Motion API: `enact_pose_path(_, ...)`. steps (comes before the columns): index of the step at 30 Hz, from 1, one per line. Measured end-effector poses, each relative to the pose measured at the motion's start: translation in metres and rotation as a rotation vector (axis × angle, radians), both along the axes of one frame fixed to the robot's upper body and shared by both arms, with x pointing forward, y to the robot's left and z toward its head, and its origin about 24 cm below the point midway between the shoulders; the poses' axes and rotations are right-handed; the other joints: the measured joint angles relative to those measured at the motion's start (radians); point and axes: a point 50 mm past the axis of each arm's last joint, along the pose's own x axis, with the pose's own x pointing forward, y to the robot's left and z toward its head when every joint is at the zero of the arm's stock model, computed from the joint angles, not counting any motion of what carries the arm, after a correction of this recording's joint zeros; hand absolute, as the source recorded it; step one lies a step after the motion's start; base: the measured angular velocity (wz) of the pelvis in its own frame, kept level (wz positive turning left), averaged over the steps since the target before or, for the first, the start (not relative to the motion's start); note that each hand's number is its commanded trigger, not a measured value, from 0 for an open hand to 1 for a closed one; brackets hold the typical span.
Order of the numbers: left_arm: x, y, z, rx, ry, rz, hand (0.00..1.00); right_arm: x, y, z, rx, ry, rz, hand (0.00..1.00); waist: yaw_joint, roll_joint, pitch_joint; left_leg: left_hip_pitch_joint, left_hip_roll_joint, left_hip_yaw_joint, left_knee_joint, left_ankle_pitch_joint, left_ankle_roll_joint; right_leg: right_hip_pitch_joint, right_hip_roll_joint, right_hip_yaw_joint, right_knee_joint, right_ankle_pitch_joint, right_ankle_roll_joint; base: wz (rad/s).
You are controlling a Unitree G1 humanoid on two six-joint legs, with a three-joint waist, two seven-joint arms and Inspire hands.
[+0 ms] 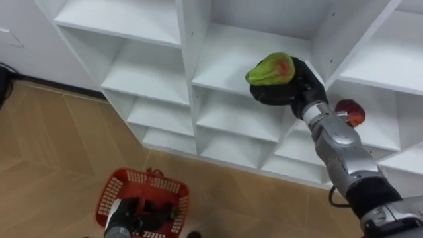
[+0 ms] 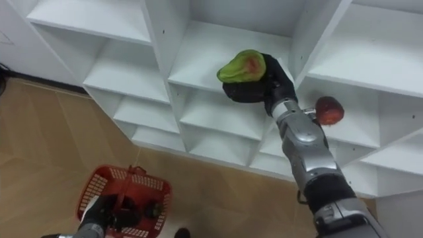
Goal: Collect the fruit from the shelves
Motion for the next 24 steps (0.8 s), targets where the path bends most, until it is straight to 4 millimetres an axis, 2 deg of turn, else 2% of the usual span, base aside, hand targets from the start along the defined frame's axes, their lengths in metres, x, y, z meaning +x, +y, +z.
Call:
enact_pose_path(9,0.006,-0.004,0.003,-0.036,-0.04,0.02,1.0,-0.013,0.009,-0.003,0.014,-0.025,0.068,1.0,-0.012,-0.001,-0.0028,0.003,0.012,0.037,0.002,-0.01,0.001,-0.014,0.01,0.035,0.005,0.002,0.0,-0.11)
enact_pose_path(14,0.012,-0.007,0.007,-0.047,-0.079,0.013,1.0,-0.024,0.015,-0.009,-0.008,-0.032,0.105,1.0,-0.022,0.004,-0.0058,0.003,0.015,0.041,0.006,-0.014,-0.001,-0.015,0.015,0.042,0.006,0.001,0.0,-0.03)
enact_pose_path(17,0.016,-0.009,0.01,-0.053,-0.105,0.007,1.0,-0.037,0.019,-0.031,-0.056,0.068,0.138,1.0,-0.028,0.006,-0.0071,0.001,0.015,0.047,0.006,-0.014,0.0,-0.024,0.014,0.049,0.014,0.001,0.0,-0.06)
enact_pose_path(19,0.016,-0.012,0.01,-0.055,-0.11,-0.009,1.0,-0.055,0.024,-0.053,-0.122,0.159,0.179,1.0,-0.029,0.011,-0.0092,-0.007,0.015,0.054,0.006,-0.014,0.0,-0.037,0.014,0.056,0.017,0.001,-0.001,-0.08)
enact_pose_path(24,0.019,-0.017,0.013,-0.078,-0.139,-0.016,1.0,-0.065,0.029,-0.064,-0.169,0.196,0.215,1.0,-0.045,0.017,-0.0114,-0.024,0.016,0.061,0.007,-0.012,0.0,-0.064,0.015,0.067,0.029,0.002,-0.002,-0.07)
